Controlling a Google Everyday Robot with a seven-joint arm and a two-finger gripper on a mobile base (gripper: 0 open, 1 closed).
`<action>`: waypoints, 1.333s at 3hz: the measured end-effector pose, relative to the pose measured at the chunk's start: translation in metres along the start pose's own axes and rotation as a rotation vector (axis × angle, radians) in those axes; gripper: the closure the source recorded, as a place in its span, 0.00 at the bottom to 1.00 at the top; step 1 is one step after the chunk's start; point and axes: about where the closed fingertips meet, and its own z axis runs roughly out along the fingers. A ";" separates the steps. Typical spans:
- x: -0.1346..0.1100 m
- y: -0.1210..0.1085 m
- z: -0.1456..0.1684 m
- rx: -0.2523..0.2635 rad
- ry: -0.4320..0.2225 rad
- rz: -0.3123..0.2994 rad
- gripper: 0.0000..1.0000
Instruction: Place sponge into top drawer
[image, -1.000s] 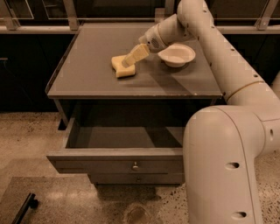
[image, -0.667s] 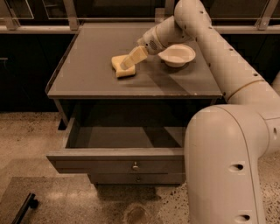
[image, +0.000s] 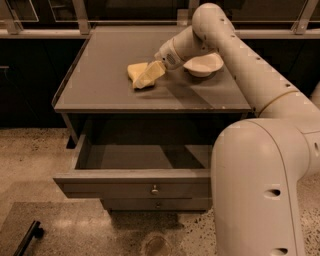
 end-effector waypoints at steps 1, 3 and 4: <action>0.009 0.002 0.008 0.005 0.030 0.001 0.09; 0.010 0.003 0.009 0.004 0.032 0.001 0.51; 0.010 0.003 0.009 0.004 0.032 0.001 0.74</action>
Offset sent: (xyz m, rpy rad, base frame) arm -0.0014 0.0012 -0.0103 -0.0246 0.0074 -0.0045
